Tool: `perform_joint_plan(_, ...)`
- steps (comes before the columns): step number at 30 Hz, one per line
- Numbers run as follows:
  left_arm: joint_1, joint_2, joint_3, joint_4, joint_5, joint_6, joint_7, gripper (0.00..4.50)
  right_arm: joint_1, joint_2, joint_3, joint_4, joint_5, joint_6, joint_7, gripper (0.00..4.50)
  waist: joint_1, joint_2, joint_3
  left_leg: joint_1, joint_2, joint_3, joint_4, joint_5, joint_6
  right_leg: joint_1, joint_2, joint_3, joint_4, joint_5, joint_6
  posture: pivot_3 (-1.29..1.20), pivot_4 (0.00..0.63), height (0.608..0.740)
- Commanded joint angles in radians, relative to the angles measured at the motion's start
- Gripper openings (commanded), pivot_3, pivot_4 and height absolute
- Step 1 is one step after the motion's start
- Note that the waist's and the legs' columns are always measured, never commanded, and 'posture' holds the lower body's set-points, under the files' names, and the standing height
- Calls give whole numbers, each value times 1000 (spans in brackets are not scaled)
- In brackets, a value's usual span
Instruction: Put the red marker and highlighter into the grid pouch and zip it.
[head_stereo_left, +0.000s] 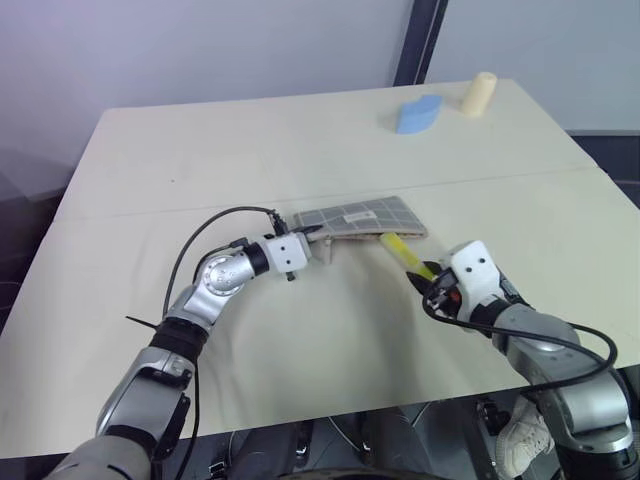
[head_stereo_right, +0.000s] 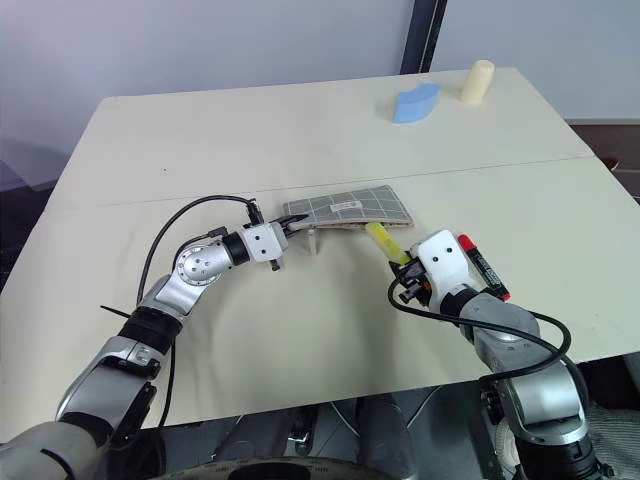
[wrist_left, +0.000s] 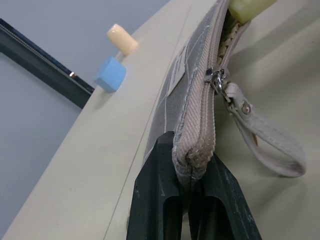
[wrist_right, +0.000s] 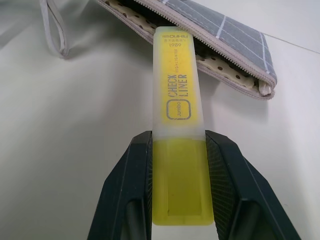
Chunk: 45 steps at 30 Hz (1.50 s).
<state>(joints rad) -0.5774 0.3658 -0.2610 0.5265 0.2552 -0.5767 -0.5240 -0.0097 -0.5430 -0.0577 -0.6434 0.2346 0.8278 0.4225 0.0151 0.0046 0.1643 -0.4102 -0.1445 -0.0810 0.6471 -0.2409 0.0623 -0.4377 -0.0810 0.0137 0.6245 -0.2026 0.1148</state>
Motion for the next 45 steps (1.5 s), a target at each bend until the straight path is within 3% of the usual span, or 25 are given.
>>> perform_joint_plan(1, 10, 6, -5, -57, -25, -16, -23, 0, -42, -9, 19, 7, -21, -12, -13, 893, -1, 0, 0, 0, 0, 0, 0, 0, 0, 0, 0, 0, 0, 0, 0, 0, 150, 732)
perform_joint_plan(8, 16, 40, -29, -63, -60, -95, -124, 0, -120, -88, 104, 63, -86, -64, 39, 893, 0, 0, 0, 0, 0, 0, 0, 0, 0, 0, 0, 0, 0, 0, 0, 0, 150, 732)
perform_joint_plan(13, -8, 50, -29, -49, -98, -137, -174, 0, -196, -204, 288, 135, -232, -280, 144, 893, -1, 0, 0, 0, 0, 0, 0, 0, 0, 0, 0, 0, -1, 0, 0, 0, 150, 732)
perform_joint_plan(24, -48, 63, -24, 5, -104, -205, -187, 0, -256, -216, 377, 235, -429, -547, 181, 893, 0, -1, 0, 0, 0, 0, 0, 0, 0, 1, 0, -1, -3, 0, 0, 0, 150, 732)
perform_joint_plan(31, -59, 62, -14, 35, -77, -200, -147, 0, -168, -168, 257, 172, -348, -521, 191, 4405, 1, -1, 0, 0, 0, 0, 0, 0, 0, 2, 0, -1, -4, 0, 0, 0, 150, 732)
perform_joint_plan(37, -64, 73, -11, 61, -34, -199, -84, 0, 57, -63, 83, -40, -128, -414, 192, 4459, 11, -1, 0, 0, 0, -2, -1, 0, 0, 2, 1, -1, -4, 0, 0, 0, 150, 732)
perform_joint_plan(41, -74, 78, -6, 93, -17, -209, -47, 0, 183, 57, -113, -179, 102, -325, 139, 4459, 24, -1, 0, 0, 0, -2, -1, 0, 1, 2, 1, -1, -4, 0, 0, 0, 150, 732)
perform_joint_plan(45, -84, 70, -19, 115, -9, -223, -37, 0, 204, 37, -285, -87, 10, -253, 14, 4459, 25, -1, 0, 1, 0, -2, 2, 0, 1, 5, 2, -1, -6, 0, -1, 0, 150, 732)
